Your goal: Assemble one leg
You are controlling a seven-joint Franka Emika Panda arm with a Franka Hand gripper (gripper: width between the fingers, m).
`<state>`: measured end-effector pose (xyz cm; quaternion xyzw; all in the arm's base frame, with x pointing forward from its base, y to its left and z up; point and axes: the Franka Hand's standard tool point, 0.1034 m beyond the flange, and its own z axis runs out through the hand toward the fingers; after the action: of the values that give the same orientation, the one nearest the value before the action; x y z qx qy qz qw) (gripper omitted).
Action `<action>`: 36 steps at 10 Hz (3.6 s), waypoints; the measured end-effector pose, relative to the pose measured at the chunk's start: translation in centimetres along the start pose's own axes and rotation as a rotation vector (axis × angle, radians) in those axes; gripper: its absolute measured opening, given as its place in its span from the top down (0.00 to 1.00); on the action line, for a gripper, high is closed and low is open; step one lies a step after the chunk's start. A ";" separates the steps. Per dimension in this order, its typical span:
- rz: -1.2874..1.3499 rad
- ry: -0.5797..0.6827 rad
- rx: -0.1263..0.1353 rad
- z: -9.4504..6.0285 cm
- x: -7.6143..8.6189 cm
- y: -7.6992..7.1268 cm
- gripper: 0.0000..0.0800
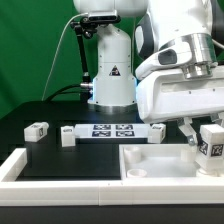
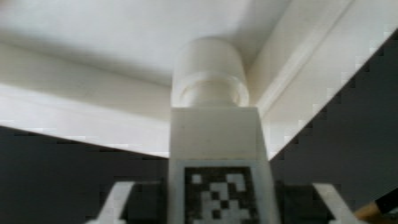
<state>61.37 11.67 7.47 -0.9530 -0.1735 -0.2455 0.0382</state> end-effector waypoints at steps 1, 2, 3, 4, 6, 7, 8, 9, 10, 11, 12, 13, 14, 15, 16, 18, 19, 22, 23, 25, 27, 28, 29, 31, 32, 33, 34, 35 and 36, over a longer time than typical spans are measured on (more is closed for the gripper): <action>0.001 0.026 -0.006 -0.1 -0.3 0.0 0.64; 0.000 0.047 -0.013 -0.3 -0.7 0.0 0.64; 0.000 0.059 -0.017 -0.4 -1.0 0.1 0.64; -0.001 0.060 -0.017 -0.4 -0.9 0.0 0.64; -0.001 0.059 -0.017 -0.4 -0.9 0.0 0.34; -0.001 0.059 -0.017 -0.4 -0.9 0.0 0.24; -0.001 0.059 -0.016 -0.4 -0.9 0.0 0.24; -0.001 0.059 -0.016 -0.4 -0.9 0.0 0.20; -0.001 0.059 -0.016 -0.4 -0.9 0.0 0.19; -0.001 0.059 -0.016 -0.4 -0.9 0.0 0.19; -0.002 0.044 -0.013 -0.4 -0.8 0.0 0.19; -0.008 0.018 -0.009 -0.9 0.0 0.2 0.19; -0.011 0.016 -0.011 -1.7 1.2 0.5 0.19; -0.013 0.000 -0.008 -2.0 1.6 0.5 0.19; -0.016 -0.050 0.003 -2.3 2.2 0.6 0.19; -0.011 -0.107 0.013 -1.9 2.2 1.1 0.19; -0.008 -0.208 0.033 -1.9 2.1 1.4 0.19; 0.017 -0.434 0.076 -2.0 1.2 2.2 0.19; 0.018 -0.505 0.097 -2.0 1.3 2.0 0.19; 0.027 -0.658 0.136 -2.1 0.5 1.2 0.19; 0.022 -0.681 0.148 -1.5 1.2 0.7 0.19; 0.023 -0.682 0.148 -1.5 1.1 0.7 0.19; 0.023 -0.682 0.149 -1.5 1.1 0.7 0.19; 0.024 -0.681 0.149 -1.4 1.0 0.8 0.19; 0.029 -0.670 0.146 -1.0 1.1 1.1 0.19; 0.029 -0.669 0.146 -0.7 0.9 1.4 0.19; 0.031 -0.669 0.146 -0.4 0.8 1.7 0.19; 0.034 -0.669 0.146 -0.1 0.8 1.8 0.19; 0.036 -0.671 0.146 0.0 0.8 1.6 0.19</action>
Offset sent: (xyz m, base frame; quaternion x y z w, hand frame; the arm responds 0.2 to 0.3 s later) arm 0.0000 0.0000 0.0000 0.0000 0.0000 0.0000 1.0000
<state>62.53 10.43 7.86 -0.9783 -0.1764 0.0955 0.0513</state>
